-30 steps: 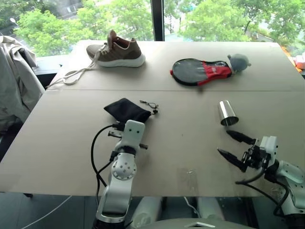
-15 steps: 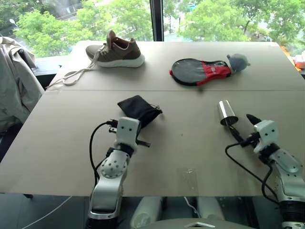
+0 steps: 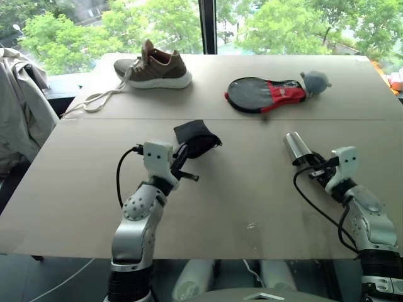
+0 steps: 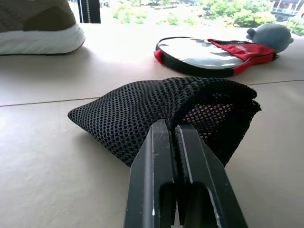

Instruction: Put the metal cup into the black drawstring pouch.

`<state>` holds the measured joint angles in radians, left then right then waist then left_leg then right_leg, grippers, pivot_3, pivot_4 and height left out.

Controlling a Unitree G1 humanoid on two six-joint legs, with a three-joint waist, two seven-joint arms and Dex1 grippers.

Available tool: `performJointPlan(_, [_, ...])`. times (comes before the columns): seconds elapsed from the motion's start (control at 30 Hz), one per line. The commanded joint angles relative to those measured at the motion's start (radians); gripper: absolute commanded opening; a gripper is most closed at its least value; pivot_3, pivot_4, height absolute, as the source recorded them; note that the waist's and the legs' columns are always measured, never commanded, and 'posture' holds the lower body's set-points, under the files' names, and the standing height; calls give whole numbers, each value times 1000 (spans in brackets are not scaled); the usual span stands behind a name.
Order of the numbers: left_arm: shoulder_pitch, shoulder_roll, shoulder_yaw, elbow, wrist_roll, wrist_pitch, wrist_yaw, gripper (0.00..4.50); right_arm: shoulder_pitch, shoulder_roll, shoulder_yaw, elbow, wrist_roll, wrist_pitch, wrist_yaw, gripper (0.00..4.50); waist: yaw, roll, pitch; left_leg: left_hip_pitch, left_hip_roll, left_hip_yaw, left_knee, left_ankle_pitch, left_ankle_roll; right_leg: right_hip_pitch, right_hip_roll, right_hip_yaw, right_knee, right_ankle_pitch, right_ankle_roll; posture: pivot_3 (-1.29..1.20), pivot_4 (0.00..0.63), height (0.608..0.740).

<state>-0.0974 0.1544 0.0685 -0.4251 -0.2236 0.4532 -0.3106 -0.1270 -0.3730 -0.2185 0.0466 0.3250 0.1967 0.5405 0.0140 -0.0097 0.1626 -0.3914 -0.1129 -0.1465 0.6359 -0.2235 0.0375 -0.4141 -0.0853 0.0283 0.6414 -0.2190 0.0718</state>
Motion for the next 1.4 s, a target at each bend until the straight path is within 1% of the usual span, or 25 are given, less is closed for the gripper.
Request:
performJointPlan(0.03, [-82,11,-15,28,-28,23,-14,0,-62,-7,3,-109,93,58,44,33,-3,0,0,0,0,0,0,0,0,0,0,0,0,0,0,0,150,736])
performJointPlan(0.1, [-148,10,-15,75,-42,36,-18,0,-80,-6,32,-191,185,117,116,33,-7,0,0,0,0,0,0,0,0,0,1,1,1,0,0,0,150,736])
performJointPlan(0.17, [-204,11,-16,116,-55,44,-30,0,-95,-8,65,-263,233,159,156,33,-7,0,0,0,1,0,0,0,0,0,2,0,0,0,0,0,150,736])
performJointPlan(0.27, [-248,30,-35,145,-57,17,-65,0,-133,6,117,-307,215,170,139,33,-6,0,0,0,1,0,0,1,-3,0,1,0,0,0,0,0,150,736])
performJointPlan(0.4, [-266,37,-45,128,-85,33,-85,0,-191,48,176,-346,222,192,113,33,-4,0,0,-1,0,0,0,2,-4,-1,1,0,0,0,0,0,150,736])
performJointPlan(0.53, [-278,10,-34,106,-132,57,-71,0,-187,18,253,-333,137,140,156,33,1,0,0,-1,0,-1,0,2,-4,-1,1,0,0,0,0,0,150,736])
performJointPlan(0.7, [-272,-35,-17,73,-199,104,-34,0,-173,8,296,-285,52,53,173,33,-2,0,0,-1,-1,-1,0,2,-4,-1,0,-1,0,0,0,0,150,736])
performJointPlan(0.87, [-271,-8,-36,64,-208,106,-59,0,-188,13,319,-227,-33,-4,150,33,-5,0,0,-1,0,-1,0,2,-4,-1,1,0,0,0,0,0,150,736])
performJointPlan(1.03, [-250,5,-78,31,-243,100,-115,0,-211,49,301,-190,-68,24,66,33,-3,0,0,-1,0,-1,0,2,-4,-1,1,0,0,0,0,0,150,736])
performJointPlan(1.13, [-225,5,-105,-2,-277,108,-148,0,-240,100,282,-153,-86,35,-26,33,-3,0,0,-1,0,0,0,2,-4,-1,0,0,0,0,0,0,150,736])
performJointPlan(1.3, [-201,12,-128,-24,-324,147,-165,0,-270,198,302,-131,-102,30,-110,33,-6,0,0,-1,0,0,0,2,-4,-1,1,1,0,0,0,0,150,736])
performJointPlan(1.37, [-200,13,-130,-20,-326,148,-163,0,-266,307,258,-141,9,83,-153,33,-6,0,0,-1,0,-1,0,2,-4,-1,1,1,0,0,0,0,150,736])
performJointPlan(1.4, [-200,14,-131,-18,-327,147,-162,0,-264,339,243,-146,45,105,-163,33,-7,0,0,-1,0,-1,0,2,-4,-2,1,1,1,0,0,0,150,736])
